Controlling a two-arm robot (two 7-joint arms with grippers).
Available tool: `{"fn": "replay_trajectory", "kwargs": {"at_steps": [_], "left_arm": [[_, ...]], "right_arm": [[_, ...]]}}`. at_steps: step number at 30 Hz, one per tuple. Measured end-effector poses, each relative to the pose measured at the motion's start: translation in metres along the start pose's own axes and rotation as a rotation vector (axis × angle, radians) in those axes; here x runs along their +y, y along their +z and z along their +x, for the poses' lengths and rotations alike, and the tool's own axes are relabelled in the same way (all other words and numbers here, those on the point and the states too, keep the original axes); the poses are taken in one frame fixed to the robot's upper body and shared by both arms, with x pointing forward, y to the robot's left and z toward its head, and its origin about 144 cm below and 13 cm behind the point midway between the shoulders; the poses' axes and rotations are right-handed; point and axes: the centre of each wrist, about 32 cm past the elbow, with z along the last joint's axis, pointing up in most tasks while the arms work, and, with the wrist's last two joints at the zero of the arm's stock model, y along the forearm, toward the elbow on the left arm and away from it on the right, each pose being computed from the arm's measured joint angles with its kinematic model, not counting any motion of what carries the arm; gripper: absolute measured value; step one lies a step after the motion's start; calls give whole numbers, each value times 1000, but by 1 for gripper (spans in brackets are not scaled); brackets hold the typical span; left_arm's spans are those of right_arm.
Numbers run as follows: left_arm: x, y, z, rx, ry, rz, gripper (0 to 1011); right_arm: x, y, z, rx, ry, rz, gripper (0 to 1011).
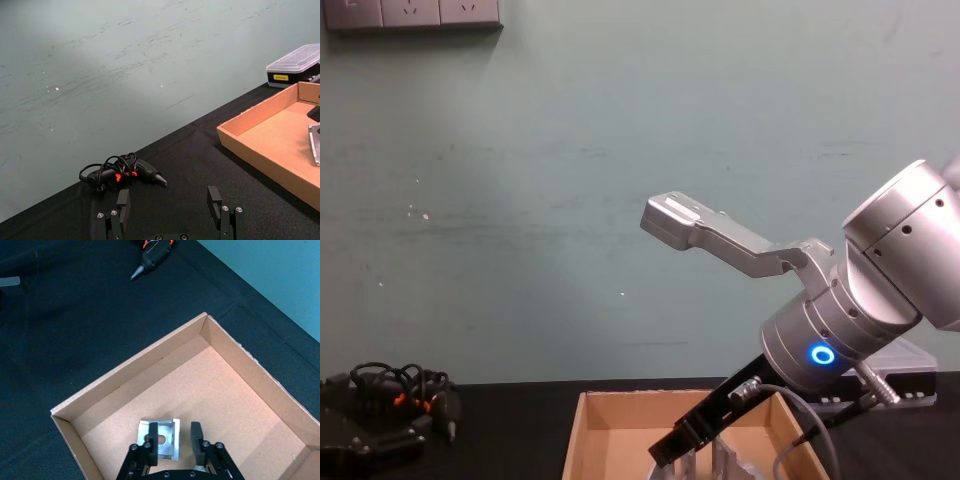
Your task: Use one hand to pick up the angle iron from the table and place it into the box.
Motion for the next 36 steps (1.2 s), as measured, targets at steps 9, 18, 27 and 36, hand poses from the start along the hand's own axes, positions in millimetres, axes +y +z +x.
{"fn": "replay_trajectory", "kwargs": {"at_steps": [9,18,27,36], "left_arm": [[0,0,0,0,0,0,1011],[0,0,0,0,0,0,1011],[0,0,0,0,0,0,1011],[0,0,0,0,0,0,1011]], "right_arm": [[0,0,0,1,0,0,668],[-9,-2,-4,-7,-8,13,941],[-47,-11,-20,-34,-26,63,1004],[-92,-34,-45,-41,-7,90,1004]]}}
